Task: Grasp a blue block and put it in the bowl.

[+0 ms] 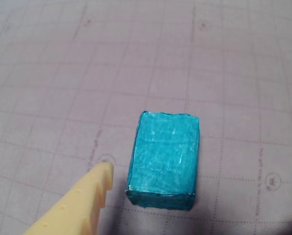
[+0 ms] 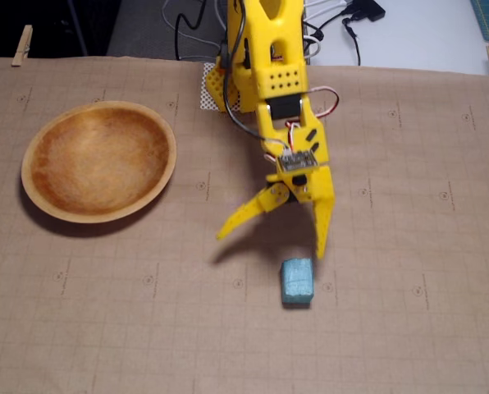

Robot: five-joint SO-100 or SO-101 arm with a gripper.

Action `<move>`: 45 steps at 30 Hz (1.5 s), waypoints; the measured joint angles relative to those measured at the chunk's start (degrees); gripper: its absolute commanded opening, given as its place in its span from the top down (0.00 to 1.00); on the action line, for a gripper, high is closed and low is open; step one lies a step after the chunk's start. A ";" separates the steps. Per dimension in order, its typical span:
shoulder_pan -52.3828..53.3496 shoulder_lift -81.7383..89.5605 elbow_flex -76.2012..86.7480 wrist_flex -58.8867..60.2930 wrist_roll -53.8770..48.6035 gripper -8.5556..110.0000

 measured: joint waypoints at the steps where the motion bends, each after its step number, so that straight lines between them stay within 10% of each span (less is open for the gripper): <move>1: 0.00 -0.97 -0.44 -0.35 0.00 0.40; 45: 0.00 -18.98 -12.22 -2.11 2.81 0.47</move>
